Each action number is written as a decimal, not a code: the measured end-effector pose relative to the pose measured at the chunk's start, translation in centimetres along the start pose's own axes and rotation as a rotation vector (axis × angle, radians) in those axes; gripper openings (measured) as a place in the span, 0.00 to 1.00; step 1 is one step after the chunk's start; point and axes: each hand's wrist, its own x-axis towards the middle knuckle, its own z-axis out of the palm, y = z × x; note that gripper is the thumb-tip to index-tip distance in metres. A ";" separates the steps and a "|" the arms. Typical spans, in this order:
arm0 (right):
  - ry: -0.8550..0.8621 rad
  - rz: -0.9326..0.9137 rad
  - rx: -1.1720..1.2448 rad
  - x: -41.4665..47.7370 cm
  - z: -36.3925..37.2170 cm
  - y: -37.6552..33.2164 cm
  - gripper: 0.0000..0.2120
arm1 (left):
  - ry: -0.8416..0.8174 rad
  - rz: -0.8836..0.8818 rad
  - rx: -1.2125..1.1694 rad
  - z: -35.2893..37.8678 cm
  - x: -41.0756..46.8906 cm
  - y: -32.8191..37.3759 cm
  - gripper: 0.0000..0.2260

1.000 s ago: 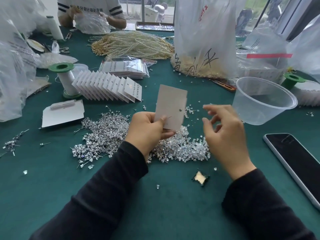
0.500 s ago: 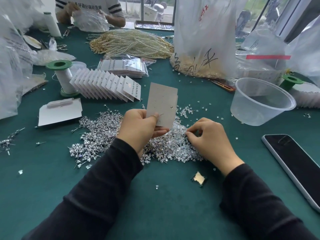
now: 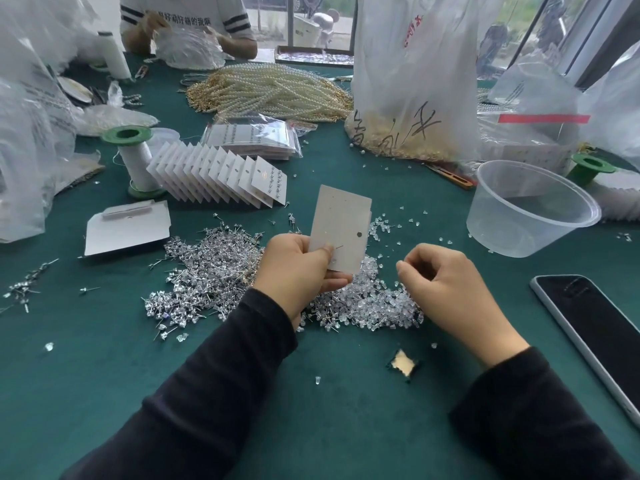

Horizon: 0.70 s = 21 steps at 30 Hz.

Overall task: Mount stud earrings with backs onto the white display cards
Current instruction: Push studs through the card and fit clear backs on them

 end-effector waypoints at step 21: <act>-0.098 -0.047 -0.107 0.1 -0.7 0.6 0.08 | -0.021 0.004 0.044 0.1 -0.3 -0.1 0.05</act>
